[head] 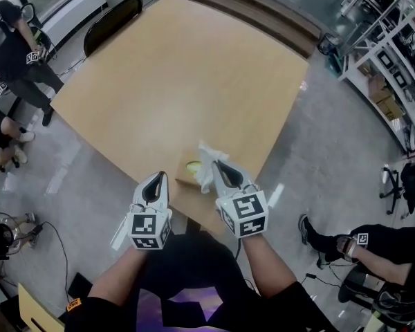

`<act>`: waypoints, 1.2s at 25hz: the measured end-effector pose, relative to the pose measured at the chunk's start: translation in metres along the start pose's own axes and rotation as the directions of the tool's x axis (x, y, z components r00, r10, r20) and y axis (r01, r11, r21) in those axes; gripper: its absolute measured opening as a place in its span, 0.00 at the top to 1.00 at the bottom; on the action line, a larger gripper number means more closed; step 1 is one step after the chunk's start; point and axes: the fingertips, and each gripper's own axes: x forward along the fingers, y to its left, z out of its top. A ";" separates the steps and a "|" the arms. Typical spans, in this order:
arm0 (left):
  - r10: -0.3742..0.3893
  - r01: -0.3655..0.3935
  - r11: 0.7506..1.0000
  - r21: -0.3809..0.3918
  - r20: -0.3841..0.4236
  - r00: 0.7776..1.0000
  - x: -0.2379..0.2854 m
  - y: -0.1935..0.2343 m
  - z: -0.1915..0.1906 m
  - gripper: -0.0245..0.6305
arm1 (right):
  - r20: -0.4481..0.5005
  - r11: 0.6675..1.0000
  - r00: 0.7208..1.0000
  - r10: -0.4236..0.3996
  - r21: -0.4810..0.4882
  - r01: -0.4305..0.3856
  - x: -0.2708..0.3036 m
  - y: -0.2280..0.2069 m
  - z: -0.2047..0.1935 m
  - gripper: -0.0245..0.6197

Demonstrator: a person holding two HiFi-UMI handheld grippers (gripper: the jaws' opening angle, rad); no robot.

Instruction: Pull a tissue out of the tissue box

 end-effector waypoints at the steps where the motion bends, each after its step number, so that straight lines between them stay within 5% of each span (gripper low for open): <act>1: 0.008 -0.008 1.000 0.002 0.006 1.000 -0.005 -0.001 0.000 0.93 | 0.019 1.000 1.000 0.001 0.002 -0.001 -0.004 0.001 0.002 0.96; 11: 0.039 -0.040 0.999 0.033 0.041 0.998 -0.050 -0.010 0.029 0.93 | 0.119 0.999 0.993 -0.001 0.044 -0.004 -0.041 0.019 0.023 0.96; 30: -0.137 0.132 0.989 0.068 0.077 0.988 -0.145 0.030 0.017 0.93 | 0.096 0.974 0.973 -0.210 0.111 0.199 -0.085 0.120 -0.005 0.96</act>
